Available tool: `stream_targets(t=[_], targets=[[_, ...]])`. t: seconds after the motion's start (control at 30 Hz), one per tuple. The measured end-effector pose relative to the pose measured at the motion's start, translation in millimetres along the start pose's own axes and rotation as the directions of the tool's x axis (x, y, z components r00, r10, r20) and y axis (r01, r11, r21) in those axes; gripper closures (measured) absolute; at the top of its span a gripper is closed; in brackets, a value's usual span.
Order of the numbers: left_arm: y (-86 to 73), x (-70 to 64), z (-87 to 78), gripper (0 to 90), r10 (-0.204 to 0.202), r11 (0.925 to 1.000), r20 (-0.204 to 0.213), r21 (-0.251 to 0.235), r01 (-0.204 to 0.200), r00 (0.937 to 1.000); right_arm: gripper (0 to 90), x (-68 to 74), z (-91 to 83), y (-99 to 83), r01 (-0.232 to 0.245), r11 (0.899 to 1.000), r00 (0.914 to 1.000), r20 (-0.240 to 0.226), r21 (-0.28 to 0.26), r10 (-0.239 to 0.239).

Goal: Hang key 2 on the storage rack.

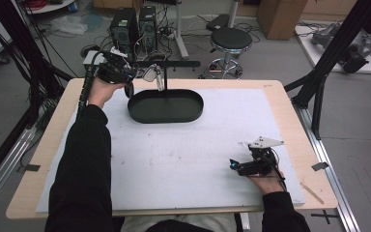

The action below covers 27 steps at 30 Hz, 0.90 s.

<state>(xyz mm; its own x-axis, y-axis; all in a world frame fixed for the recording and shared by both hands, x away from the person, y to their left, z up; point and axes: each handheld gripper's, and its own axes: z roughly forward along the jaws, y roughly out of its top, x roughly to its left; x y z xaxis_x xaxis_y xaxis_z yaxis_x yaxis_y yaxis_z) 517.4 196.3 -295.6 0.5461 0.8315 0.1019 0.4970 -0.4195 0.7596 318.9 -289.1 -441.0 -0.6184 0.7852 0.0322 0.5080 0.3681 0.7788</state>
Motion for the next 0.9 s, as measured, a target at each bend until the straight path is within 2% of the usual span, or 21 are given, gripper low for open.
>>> stream_targets(t=[0.03, 0.07, 0.13, 0.2, 0.27, 0.37, 0.4, 0.47, 0.53, 0.67, 0.8, 0.83, 0.87, 0.9], targets=[[-0.1, -0.2, -1.0, 81.7, -0.012, 0.9999, 0.018, 0.001, 0.012, 0.9998, 1.4, 0.0, 0.1, -0.1, 0.002, 1.000, 1.0000, 0.002, 0.001, -0.002], [0.3, -0.9, -2.8, 75.4, -0.023, 0.9997, 0.028, -0.006, 0.024, 0.9993, 1.4, 0.3, 0.2, 0.1, -0.001, 1.000, 1.0000, 0.000, 0.001, 0.001], [1.7, -2.9, -7.6, 52.0, -0.050, 0.9983, 0.040, -0.027, 0.051, 0.9980, 1.4, 0.4, 0.6, 0.6, 0.003, 1.000, 1.0000, 0.000, -0.002, -0.003], [3.8, -4.3, -17.3, 41.9, -0.073, 0.9941, 0.087, -0.074, 0.080, 0.9935, 1.4, 1.2, 1.3, 1.3, 0.006, 1.000, 1.0000, -0.002, 0.001, -0.006], [5.4, -6.5, -23.8, 30.6, -0.076, 0.9916, 0.074, -0.099, 0.083, 0.9944, 1.4, 2.2, 1.6, 1.9, 0.010, 1.000, 1.0000, -0.002, 0.001, -0.010], [5.3, -7.3, -31.8, 12.3, -0.087, 0.9876, 0.095, -0.122, 0.099, 0.9916, 1.4, 3.3, 1.4, 2.9, 0.012, 1.000, 0.9999, -0.002, -0.004, -0.012], [4.5, -6.9, -33.2, 11.9, -0.101, 0.9863, 0.102, -0.120, 0.113, 0.9896, 1.5, 3.5, 1.3, 3.1, 0.012, 1.000, 0.9999, -0.002, -0.005, -0.012], [1.3, -5.0, -33.9, 9.5, -0.148, 0.9807, 0.126, -0.109, 0.162, 0.9809, 1.4, 3.9, 1.5, 3.1, 0.011, 1.000, 0.9999, -0.003, -0.002, -0.011], [-4.6, -1.8, -35.2, 9.5, -0.178, 0.9753, 0.143, -0.105, 0.194, 0.9736, 1.4, 3.8, 1.4, 3.3, 0.013, 1.000, 0.9999, -0.001, -0.004, -0.013], [-15.8, 4.1, -38.5, 6.3, -0.210, 0.9685, 0.155, -0.103, 0.227, 0.9654, 1.4, 3.8, 1.9, 3.4, 0.013, 1.000, 0.9999, 0.000, 0.001, -0.013], [-29.6, 12.1, -41.4, 1.7, -0.237, 0.9647, 0.162, -0.077, 0.252, 0.9580, 1.4, 4.0, 2.0, 3.5, 0.013, 1.000, 0.9999, 0.002, 0.002, -0.013], [-33.3, 12.7, -41.9, 1.7, -0.240, 0.9635, 0.176, -0.076, 0.257, 0.9547, 1.4, 4.2, 2.0, 3.5, 0.013, 1.000, 0.9999, 0.002, 0.003, -0.013], [-36.8, 12.9, -42.2, 1.7, -0.242, 0.9635, 0.187, -0.069, 0.259, 0.9520, 1.4, 4.2, 2.2, 3.4, 0.015, 1.000, 0.9999, 0.003, 0.004, -0.015], [-40.1, 12.4, -42.8, 1.7, -0.238, 0.9657, 0.188, -0.059, 0.253, 0.9529, 1.5, 4.4, 2.1, 3.5, 0.015, 1.000, 0.9999, 0.005, 0.004, -0.015]])
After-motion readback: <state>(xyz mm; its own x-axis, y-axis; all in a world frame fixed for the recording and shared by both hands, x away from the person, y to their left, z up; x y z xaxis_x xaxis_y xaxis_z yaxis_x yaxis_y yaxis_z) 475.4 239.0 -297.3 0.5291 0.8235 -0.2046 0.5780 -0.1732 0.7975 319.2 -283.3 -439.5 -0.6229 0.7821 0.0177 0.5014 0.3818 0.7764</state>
